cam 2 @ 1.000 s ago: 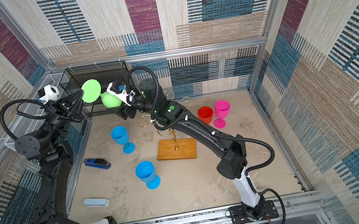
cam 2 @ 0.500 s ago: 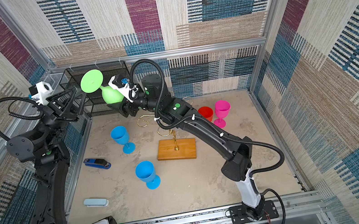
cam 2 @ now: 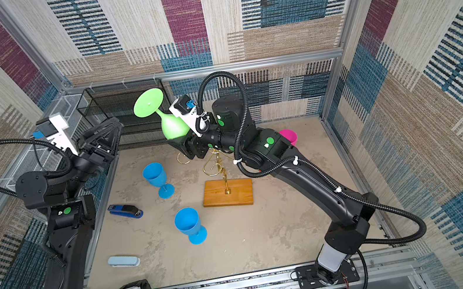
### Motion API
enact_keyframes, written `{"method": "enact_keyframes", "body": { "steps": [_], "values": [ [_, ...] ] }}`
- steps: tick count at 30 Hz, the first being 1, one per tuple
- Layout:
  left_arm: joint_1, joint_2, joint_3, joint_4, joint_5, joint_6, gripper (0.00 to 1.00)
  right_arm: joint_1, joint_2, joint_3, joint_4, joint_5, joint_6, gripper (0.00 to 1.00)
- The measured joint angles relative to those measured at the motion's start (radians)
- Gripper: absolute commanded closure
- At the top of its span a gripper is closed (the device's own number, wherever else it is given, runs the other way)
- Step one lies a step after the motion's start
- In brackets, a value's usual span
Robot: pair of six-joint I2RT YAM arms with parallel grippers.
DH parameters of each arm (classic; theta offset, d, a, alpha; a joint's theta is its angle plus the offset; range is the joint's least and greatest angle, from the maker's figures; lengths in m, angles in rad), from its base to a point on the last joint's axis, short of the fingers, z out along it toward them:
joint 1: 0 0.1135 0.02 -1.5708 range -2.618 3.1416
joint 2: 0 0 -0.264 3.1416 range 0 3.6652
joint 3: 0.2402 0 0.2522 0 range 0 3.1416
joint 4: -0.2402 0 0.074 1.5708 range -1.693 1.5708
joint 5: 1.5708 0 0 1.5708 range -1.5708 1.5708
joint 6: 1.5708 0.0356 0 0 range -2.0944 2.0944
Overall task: Take the wine glass off the wine glass rack
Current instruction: Pass the wine glass.
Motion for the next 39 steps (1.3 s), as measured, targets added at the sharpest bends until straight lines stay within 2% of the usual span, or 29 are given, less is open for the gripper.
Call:
{"method": "enact_keyframes", "body": {
  "steps": [3, 5, 8, 11, 18, 30, 34, 39],
  "values": [
    [-0.075, -0.008, -0.054, 0.005, -0.014, 0.314, 0.51, 0.0, -0.024, -0.003, -0.056, 0.015, 0.009, 0.51],
    [-0.095, -0.006, -0.09, 0.051, -0.012, 0.463, 0.51, 0.0, -0.038, -0.008, -0.079, 0.015, 0.018, 0.51],
    [-0.099, 0.024, -0.106, 0.129, -0.011, 0.626, 0.52, 0.0, -0.045, -0.014, -0.116, 0.015, 0.026, 0.53],
    [-0.103, 0.053, -0.106, 0.195, -0.005, 0.731, 0.52, 0.0, -0.043, -0.017, -0.158, 0.014, 0.029, 0.53],
    [-0.116, 0.074, -0.093, 0.249, 0.025, 0.875, 0.52, 0.0, -0.016, -0.019, -0.2, -0.001, 0.041, 0.54],
    [-0.149, 0.07, -0.086, 0.211, 0.092, 1.011, 0.54, 0.0, 0.053, 0.024, -0.229, -0.046, 0.058, 0.56],
    [-0.161, 0.06, -0.087, 0.197, 0.094, 1.034, 0.57, 0.0, 0.077, 0.045, -0.249, -0.062, 0.063, 0.57],
    [-0.167, 0.053, -0.089, 0.188, 0.091, 1.051, 0.68, 0.0, 0.084, 0.049, -0.266, -0.077, 0.067, 0.57]
  ]
}}
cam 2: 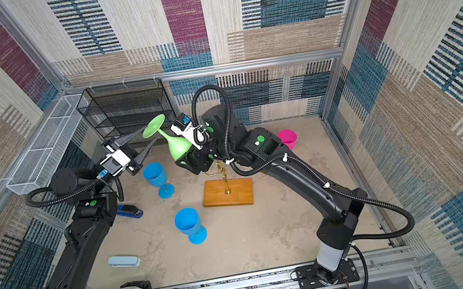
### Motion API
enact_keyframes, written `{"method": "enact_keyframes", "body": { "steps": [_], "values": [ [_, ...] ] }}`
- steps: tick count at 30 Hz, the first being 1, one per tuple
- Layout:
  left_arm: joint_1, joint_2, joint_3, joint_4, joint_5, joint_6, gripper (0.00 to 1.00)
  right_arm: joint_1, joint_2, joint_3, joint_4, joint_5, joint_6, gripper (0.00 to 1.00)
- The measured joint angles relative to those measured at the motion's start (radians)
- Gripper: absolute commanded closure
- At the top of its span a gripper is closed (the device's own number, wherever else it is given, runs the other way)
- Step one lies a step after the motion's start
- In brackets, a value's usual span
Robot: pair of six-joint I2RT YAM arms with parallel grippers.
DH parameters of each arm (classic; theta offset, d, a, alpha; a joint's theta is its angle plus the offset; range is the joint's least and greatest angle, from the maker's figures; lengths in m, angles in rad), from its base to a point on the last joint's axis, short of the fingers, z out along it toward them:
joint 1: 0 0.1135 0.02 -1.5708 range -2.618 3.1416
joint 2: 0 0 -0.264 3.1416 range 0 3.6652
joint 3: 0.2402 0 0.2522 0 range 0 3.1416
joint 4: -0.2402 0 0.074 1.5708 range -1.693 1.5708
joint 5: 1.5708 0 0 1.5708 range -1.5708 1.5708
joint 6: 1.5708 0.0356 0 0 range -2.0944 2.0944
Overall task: Take the wine glass off the wine glass rack
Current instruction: Pass the wine glass.
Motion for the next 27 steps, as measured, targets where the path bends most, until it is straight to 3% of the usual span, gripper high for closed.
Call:
{"method": "enact_keyframes", "body": {
  "steps": [8, 11, 13, 20, 27],
  "values": [
    [-0.003, -0.004, 0.003, -0.027, -0.004, 0.085, 1.0, 0.0, -0.003, 0.0, -0.006, -0.019, 0.016, 0.5],
    [-0.003, -0.008, 0.005, -0.035, -0.016, 0.09, 1.0, -0.001, -0.013, -0.003, -0.005, -0.021, 0.015, 0.3],
    [-0.003, -0.014, 0.011, -0.052, -0.023, 0.09, 1.0, 0.0, -0.028, -0.019, 0.009, -0.027, 0.022, 0.0],
    [-0.007, -0.041, 0.042, -0.121, -0.109, 0.049, 1.0, 0.0, -0.156, -0.123, 0.109, -0.038, 0.031, 0.01],
    [0.002, -0.058, 0.025, -0.211, -0.275, -0.116, 1.0, -0.047, -0.372, -0.32, 0.254, -0.059, 0.041, 0.01]
  ]
}}
